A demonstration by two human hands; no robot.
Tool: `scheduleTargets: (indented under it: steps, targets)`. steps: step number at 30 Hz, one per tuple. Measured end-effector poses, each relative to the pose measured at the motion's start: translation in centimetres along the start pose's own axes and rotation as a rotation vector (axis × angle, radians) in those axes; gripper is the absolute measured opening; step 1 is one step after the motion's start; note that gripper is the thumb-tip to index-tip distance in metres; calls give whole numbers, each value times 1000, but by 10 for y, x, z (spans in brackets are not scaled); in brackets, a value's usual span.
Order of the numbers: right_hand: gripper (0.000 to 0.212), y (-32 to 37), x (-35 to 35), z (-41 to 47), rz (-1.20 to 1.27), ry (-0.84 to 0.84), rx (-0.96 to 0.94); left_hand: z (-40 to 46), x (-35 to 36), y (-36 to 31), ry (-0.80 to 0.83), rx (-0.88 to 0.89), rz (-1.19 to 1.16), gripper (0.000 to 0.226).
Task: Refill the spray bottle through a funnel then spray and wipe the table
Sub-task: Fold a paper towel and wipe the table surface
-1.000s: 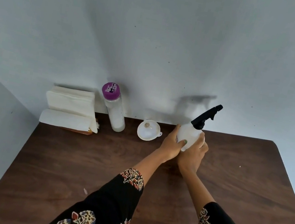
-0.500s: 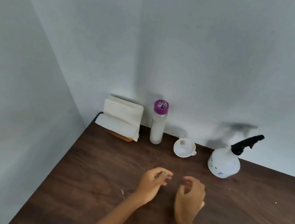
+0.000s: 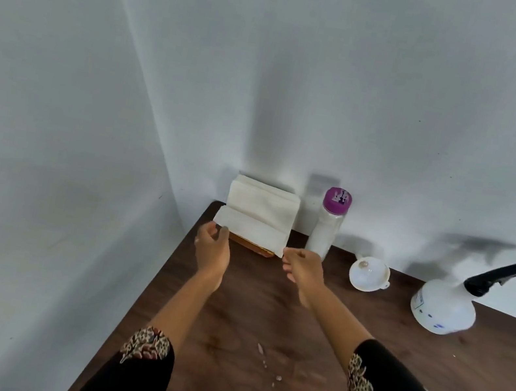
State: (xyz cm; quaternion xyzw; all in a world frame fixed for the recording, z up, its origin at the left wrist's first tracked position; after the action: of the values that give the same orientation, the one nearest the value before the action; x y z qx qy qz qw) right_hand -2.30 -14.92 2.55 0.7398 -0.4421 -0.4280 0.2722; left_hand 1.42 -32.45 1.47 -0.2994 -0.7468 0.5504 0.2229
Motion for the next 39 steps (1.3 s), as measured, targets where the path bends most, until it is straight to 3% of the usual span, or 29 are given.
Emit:
scheduleTargets:
  steps: [3, 6, 9, 11, 14, 21, 31, 39]
  targets:
    - [39, 12, 2, 12, 76, -14, 99, 27, 4, -15, -22, -3, 67, 46]
    - [46, 17, 6, 16, 121, 29, 199, 50, 6, -12, 24, -97, 103, 51]
    - [39, 19, 11, 21, 162, 72, 222, 59, 7, -11, 89, -137, 101, 26]
    - [31, 19, 14, 25, 187, 72, 224, 59, 6, -14, 89, -138, 72, 32]
    - [9, 25, 16, 28, 214, 70, 212, 61, 2, -19, 63, -106, 40, 34]
    - [13, 48, 12, 23, 299, 127, 159, 59, -6, -52, 67, -44, -76, 9]
    - [21, 62, -14, -3, 264, 42, -71, 17, -23, -87, 179, 70, -84, 25]
    - [18, 47, -34, -44, 269, 77, -91, -40, -43, -86, 217, 92, -86, 10]
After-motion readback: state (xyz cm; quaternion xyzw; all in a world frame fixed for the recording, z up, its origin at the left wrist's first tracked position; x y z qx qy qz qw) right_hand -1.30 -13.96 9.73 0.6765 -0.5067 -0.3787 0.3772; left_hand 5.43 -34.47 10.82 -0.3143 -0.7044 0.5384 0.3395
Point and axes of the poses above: each hand's wrist, its own z-axis towards the middle knuckle, its own x-axis out of the palm, y = z × x, the point moved 3 cm from there along z, towards the middle knuckle, and after that the axes turned 13 degrees about -z, right-handed, at the moved point
